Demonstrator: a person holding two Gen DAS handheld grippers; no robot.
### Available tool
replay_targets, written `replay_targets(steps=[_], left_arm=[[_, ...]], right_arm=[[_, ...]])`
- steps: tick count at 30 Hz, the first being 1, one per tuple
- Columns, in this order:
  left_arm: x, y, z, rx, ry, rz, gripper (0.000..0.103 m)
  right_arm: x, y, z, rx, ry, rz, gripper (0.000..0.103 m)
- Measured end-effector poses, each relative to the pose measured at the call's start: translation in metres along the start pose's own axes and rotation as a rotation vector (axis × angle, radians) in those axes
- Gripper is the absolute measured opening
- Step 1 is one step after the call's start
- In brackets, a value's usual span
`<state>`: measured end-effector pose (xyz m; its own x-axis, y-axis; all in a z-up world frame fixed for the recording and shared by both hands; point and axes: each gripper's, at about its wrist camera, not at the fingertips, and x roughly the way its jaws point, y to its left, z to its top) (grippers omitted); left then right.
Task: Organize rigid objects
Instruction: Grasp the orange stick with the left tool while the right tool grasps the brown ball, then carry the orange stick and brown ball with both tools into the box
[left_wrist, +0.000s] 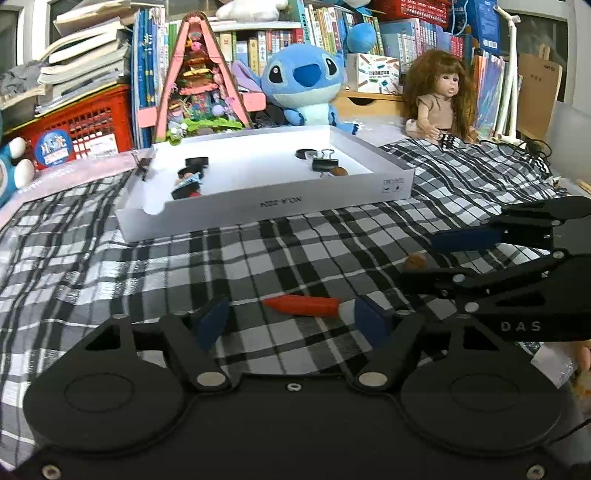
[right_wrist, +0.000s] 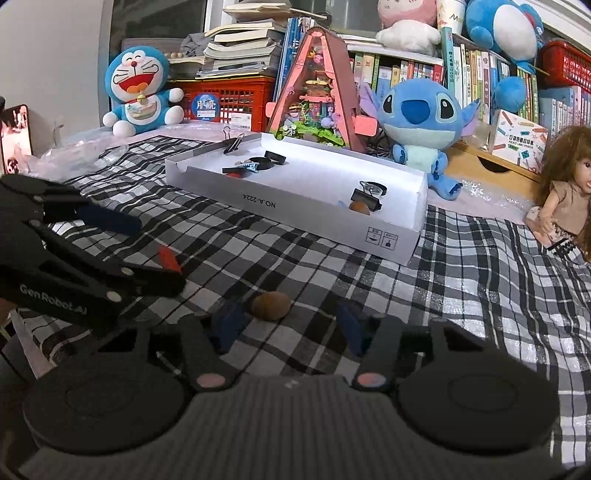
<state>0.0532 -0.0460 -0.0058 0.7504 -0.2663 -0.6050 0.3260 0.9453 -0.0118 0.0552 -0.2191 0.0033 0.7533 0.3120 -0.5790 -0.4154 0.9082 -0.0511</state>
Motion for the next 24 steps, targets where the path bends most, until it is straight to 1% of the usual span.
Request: replay_targets(steps=[1,2,6,10,13,24], left_arm=[[0.001,0.0,0.0,-0.001,-0.004,-0.003,0.068],[0.001,-0.001,0.0,0.001,-0.006,-0.009,0.064],[0.002,-0.002,0.001,0.004,-0.006,-0.034,0.042],[0.002,-0.003,0.002,0.003,-0.006,-0.033,0.042],[0.002,-0.002,0.004,-0.004,-0.004,-0.034,0.042],[-0.003,0.003,0.019,-0.014,-0.032,-0.011,0.042]], right_arm=[[0.0,0.0,0.0,0.004,0.0,0.001,0.057],[0.001,0.0,0.0,0.005,-0.001,0.003,0.055],[0.002,0.002,0.0,0.002,-0.005,0.013,0.047],[0.003,0.005,0.001,-0.005,-0.002,0.017,0.037],[0.004,0.009,0.002,-0.01,0.009,-0.016,0.029],[0.004,0.003,0.012,0.041,0.003,-0.039,0.028]])
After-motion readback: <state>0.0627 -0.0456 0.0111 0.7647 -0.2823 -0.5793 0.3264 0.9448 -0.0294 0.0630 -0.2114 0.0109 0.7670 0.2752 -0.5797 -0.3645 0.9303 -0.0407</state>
